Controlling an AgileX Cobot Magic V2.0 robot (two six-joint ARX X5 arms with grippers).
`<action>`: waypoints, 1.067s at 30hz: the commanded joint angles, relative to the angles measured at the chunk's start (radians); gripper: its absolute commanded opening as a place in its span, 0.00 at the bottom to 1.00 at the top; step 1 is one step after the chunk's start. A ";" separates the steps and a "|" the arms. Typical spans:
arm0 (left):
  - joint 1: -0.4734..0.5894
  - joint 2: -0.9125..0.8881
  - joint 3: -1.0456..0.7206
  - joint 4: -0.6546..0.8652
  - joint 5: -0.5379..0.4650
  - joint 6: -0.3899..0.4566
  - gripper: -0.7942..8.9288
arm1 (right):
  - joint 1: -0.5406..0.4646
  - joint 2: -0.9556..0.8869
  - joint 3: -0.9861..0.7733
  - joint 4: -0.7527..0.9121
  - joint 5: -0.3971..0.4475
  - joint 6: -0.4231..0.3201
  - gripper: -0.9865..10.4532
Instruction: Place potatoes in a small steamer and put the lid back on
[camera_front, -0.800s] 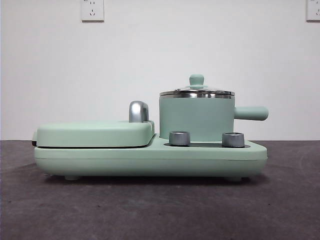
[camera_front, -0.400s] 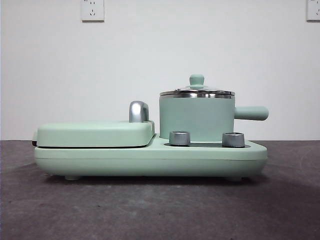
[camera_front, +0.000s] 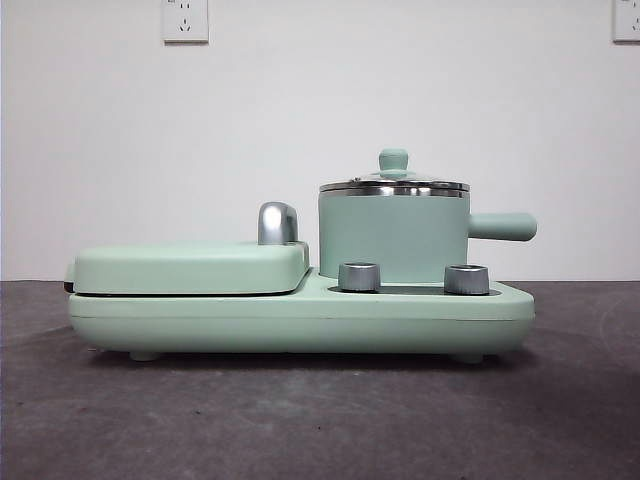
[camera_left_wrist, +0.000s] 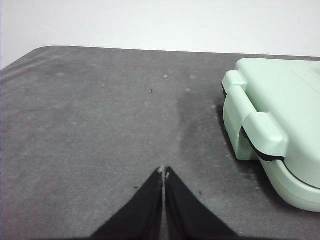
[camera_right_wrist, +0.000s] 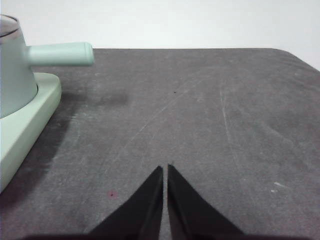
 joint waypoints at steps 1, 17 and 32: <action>0.000 -0.002 -0.020 -0.004 0.000 0.003 0.09 | 0.003 -0.002 -0.005 -0.005 0.006 -0.001 0.10; 0.000 -0.002 -0.020 -0.004 0.000 0.003 0.09 | 0.003 -0.002 -0.005 0.011 0.008 -0.001 0.10; 0.000 -0.002 -0.020 -0.004 0.000 0.003 0.09 | 0.003 -0.002 -0.005 0.011 0.008 -0.001 0.10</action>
